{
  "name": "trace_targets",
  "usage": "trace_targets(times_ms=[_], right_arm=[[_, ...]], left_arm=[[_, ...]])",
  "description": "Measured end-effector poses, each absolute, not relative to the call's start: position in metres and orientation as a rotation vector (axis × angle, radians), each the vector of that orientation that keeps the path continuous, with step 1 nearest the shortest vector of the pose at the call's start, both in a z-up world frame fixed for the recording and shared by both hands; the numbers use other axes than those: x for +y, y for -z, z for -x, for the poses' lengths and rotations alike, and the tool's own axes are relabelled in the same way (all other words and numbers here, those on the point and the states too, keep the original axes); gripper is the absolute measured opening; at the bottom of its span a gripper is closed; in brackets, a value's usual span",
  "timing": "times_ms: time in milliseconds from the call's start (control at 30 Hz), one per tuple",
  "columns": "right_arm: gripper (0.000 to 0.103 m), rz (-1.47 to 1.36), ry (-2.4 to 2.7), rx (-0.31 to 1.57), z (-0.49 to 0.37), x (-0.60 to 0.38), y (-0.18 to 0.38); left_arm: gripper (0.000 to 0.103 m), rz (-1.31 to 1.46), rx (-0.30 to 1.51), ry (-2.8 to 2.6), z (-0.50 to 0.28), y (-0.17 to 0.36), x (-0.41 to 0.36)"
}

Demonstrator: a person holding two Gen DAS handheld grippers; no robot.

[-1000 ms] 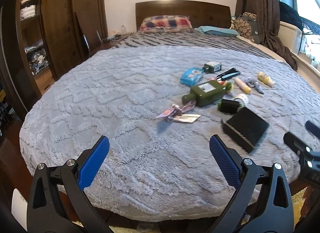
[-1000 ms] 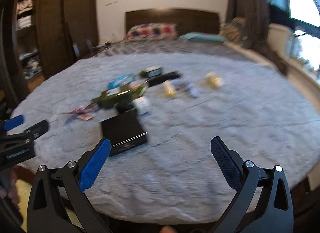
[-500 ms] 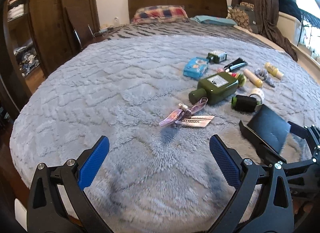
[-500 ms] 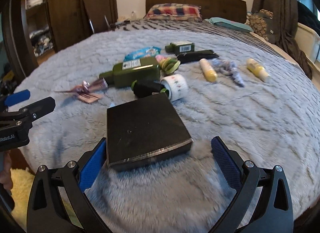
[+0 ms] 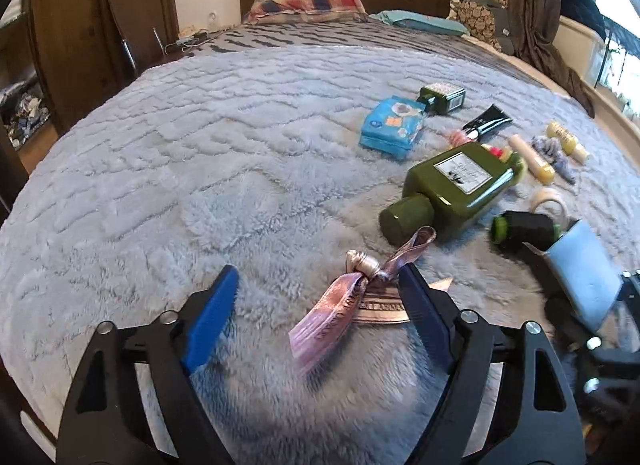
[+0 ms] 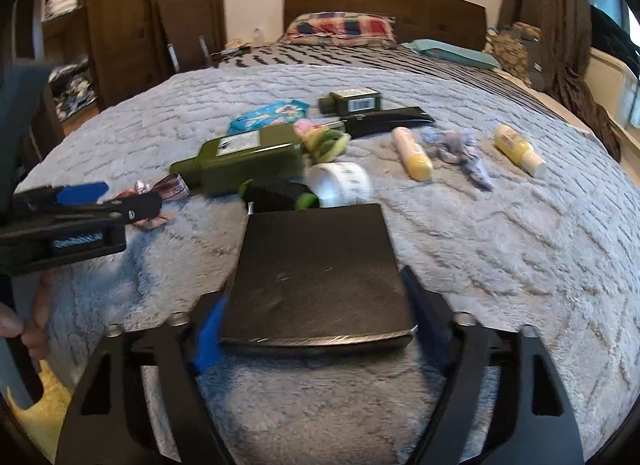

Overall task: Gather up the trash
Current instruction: 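Grasp the black square case with the right tool while the left tool grasps the pink wrapper, then lower the black case and pink wrapper below the bed edge and open both tools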

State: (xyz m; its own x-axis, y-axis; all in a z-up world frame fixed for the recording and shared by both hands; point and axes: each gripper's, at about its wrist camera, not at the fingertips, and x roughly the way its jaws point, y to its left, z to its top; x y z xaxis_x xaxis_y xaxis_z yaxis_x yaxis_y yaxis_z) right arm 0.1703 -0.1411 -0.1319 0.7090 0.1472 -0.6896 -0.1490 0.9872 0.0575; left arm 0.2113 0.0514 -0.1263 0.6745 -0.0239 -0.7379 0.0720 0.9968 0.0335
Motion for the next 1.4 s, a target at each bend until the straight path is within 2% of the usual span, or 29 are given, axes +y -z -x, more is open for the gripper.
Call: trace_targets(times_ms=[100,167,300,367,400,467,533,833,1200,1400], right_arm=[[0.073,0.004,-0.159,0.763,-0.168,-0.142,0.132],[0.072,0.01,-0.152,0.759,-0.166,-0.142,0.131],[0.072,0.007,-0.143,0.758,-0.156,-0.144,0.129],[0.072,0.001,-0.133,0.757,-0.151,-0.145,0.128],[0.072,0.006,-0.123,0.755,-0.148,-0.146,0.127],[0.072,0.016,-0.115,0.751,-0.142,-0.147,0.126],[0.072,0.019,-0.104,0.745,-0.135,-0.15,0.124],[0.072,-0.066,-0.091,0.706,-0.102,-0.178,0.105],[0.072,-0.134,-0.103,0.694,-0.041,-0.199,0.077],[0.072,-0.12,-0.098,0.708,-0.004,-0.203,0.077]], left_arm=[[0.067,-0.07,0.82,0.055,-0.209,0.126,0.051],[0.055,-0.069,0.816,0.051,-0.207,0.125,0.052],[0.039,-0.054,0.808,0.042,-0.198,0.124,0.059],[0.025,-0.036,0.806,0.041,-0.193,0.123,0.063],[0.022,-0.025,0.805,0.042,-0.189,0.123,0.066],[0.009,-0.014,0.806,0.051,-0.185,0.122,0.068],[0.0,-0.019,0.807,0.061,-0.18,0.121,0.067],[0.0,-0.013,0.775,0.124,-0.148,0.11,0.055],[0.0,-0.043,0.621,0.225,-0.047,0.06,0.018],[0.0,-0.041,0.607,0.285,-0.007,0.053,0.005]])
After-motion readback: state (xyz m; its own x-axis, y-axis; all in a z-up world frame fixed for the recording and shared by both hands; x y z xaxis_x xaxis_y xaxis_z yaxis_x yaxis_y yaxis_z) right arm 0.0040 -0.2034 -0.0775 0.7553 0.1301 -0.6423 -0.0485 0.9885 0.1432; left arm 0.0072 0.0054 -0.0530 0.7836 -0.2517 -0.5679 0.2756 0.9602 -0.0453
